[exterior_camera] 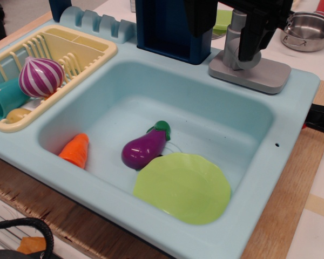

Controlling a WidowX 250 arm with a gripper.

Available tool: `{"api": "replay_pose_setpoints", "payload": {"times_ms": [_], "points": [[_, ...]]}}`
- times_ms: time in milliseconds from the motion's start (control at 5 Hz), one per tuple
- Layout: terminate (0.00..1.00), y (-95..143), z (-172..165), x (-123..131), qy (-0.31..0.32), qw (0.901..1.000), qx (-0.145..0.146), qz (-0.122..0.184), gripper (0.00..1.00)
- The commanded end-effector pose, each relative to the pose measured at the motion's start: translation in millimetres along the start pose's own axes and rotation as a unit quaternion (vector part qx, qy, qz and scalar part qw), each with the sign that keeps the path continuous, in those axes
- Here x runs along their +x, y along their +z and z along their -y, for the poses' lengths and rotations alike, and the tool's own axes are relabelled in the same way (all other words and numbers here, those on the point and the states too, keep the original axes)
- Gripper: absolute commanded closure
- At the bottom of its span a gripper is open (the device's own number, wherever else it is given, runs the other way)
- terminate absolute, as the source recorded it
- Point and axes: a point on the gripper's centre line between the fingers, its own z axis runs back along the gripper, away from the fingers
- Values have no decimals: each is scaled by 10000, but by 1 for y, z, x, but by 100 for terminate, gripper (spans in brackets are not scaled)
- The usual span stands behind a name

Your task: Turn lever vertical to-front

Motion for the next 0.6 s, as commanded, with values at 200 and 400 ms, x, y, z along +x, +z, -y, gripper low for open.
{"api": "replay_pose_setpoints", "payload": {"times_ms": [200,400], "points": [[0,4,2,11,-358,9986,21,393,0],[0,9,8,17,-543,9968,28,594,0]]}}
